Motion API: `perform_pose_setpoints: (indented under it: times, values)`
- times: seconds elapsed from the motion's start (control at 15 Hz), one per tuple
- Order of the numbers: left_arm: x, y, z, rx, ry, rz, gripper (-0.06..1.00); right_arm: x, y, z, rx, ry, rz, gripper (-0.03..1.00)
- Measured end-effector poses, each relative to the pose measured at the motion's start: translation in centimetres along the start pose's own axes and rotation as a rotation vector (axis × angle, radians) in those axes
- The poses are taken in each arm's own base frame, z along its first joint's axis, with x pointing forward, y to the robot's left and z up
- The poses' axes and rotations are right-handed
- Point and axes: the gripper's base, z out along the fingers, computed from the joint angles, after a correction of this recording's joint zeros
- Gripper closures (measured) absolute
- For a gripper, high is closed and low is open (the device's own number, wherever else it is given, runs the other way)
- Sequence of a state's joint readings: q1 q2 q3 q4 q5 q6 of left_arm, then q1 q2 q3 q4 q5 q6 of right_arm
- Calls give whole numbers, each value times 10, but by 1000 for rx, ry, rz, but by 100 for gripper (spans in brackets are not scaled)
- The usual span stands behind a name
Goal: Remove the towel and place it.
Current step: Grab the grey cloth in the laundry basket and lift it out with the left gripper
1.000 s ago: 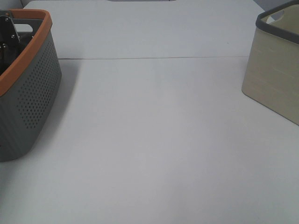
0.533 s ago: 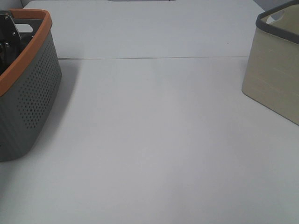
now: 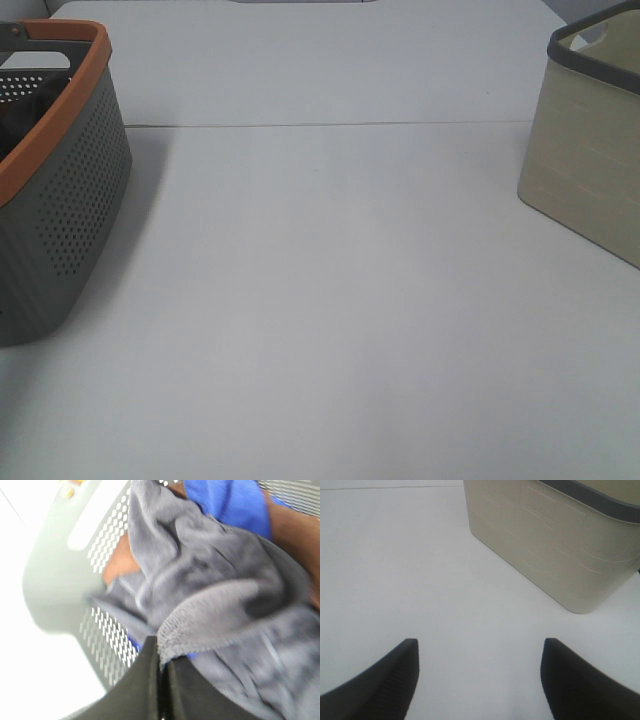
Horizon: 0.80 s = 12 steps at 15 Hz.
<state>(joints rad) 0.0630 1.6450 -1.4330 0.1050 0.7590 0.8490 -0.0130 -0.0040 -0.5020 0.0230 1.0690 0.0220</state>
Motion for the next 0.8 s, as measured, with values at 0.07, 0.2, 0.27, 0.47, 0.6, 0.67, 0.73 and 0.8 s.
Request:
perform_pose_setpoints:
  times: [0.07, 0.2, 0.27, 0.47, 0.6, 0.67, 0.73, 0.8]
  values:
    - [2, 0, -25, -1, 2, -10, 94, 0, 0, 0, 0, 0, 0, 35]
    - [5, 2, -66, -49, -33, -20, 94, 0, 0, 0, 0, 0, 0, 35]
    - [6, 3, -88, -87, -67, -29, 94, 0, 0, 0, 0, 0, 0, 35]
    - [9, 4, -135, -175, -146, -45, 94, 0, 0, 0, 0, 0, 0, 35]
    - [5, 7, -170, -222, -240, -89, 94, 0, 0, 0, 0, 0, 0, 35]
    - [2, 8, -179, -219, -275, -107, 94, 0, 0, 0, 0, 0, 0, 35]
    - [-1, 9, -189, -208, -312, -126, 94, 0, 0, 0, 0, 0, 0, 35]
    - [-5, 9, -197, -190, -350, -146, 94, 0, 0, 0, 0, 0, 0, 35]
